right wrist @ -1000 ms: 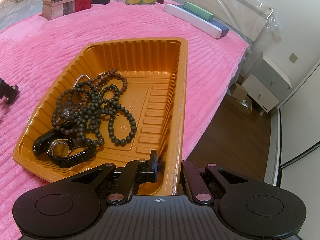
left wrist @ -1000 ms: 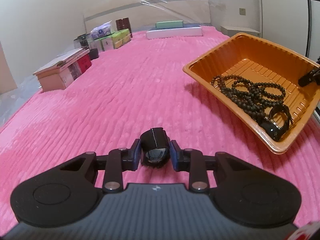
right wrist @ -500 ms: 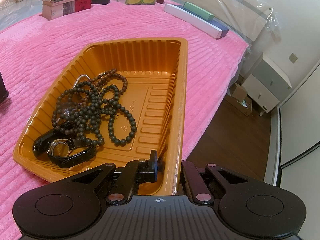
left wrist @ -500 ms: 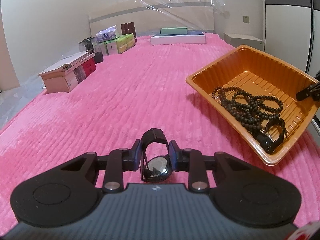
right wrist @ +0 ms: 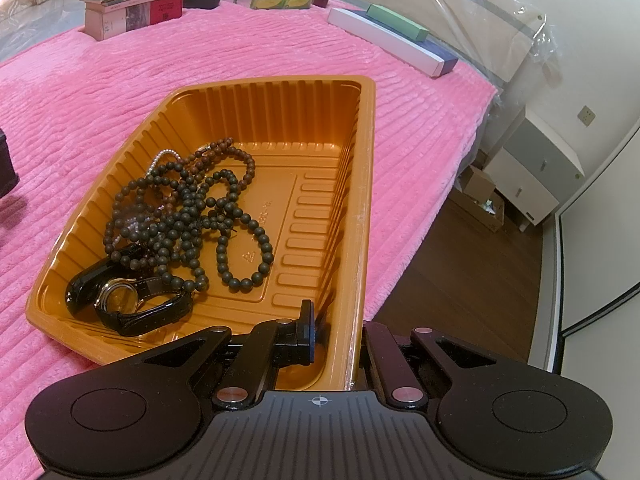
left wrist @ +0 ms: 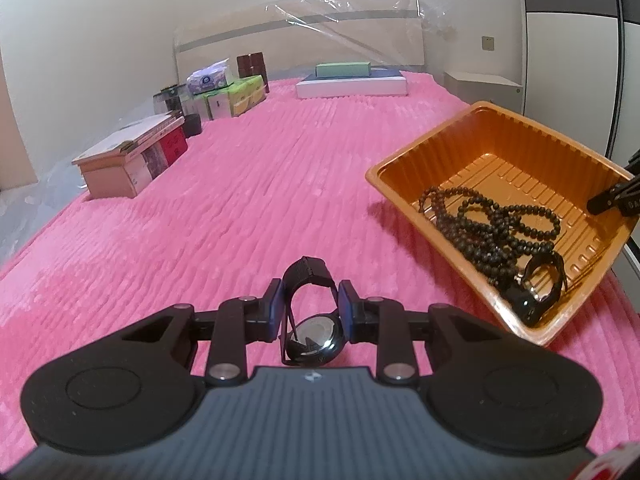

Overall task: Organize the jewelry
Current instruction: 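Carry the black watch over the tray with the left tool, then open the left tool to drop the watch into the tray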

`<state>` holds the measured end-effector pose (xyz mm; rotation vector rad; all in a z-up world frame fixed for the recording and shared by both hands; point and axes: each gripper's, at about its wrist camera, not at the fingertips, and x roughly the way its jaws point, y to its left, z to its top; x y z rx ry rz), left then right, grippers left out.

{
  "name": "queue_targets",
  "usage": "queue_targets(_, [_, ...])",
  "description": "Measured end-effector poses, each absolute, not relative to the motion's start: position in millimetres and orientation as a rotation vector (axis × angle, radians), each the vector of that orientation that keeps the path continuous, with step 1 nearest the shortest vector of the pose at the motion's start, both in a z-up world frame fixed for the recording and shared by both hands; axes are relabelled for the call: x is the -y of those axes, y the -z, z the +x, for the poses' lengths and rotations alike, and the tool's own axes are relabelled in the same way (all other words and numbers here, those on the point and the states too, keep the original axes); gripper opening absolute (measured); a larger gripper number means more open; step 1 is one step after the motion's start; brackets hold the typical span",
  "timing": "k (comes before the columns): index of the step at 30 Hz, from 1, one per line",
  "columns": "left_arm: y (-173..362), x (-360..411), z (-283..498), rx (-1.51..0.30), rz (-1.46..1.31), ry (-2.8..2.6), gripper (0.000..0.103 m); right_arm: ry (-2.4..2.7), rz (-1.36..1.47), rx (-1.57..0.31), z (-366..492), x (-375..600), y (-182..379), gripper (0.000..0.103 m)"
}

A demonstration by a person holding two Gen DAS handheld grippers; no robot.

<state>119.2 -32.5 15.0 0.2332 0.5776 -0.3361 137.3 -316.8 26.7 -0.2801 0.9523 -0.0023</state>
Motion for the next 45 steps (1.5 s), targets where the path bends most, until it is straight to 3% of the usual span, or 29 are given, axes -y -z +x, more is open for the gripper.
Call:
queue_targets(30, [-61, 123, 141, -0.494, 0.238, 0.590, 0.026, -0.011, -0.264, -0.956, 138, 318, -25, 0.005])
queue_targets(45, [-33, 180, 164, -0.575, 0.257, 0.694, 0.029, -0.026, -0.230, -0.960, 140, 327, -23, 0.005])
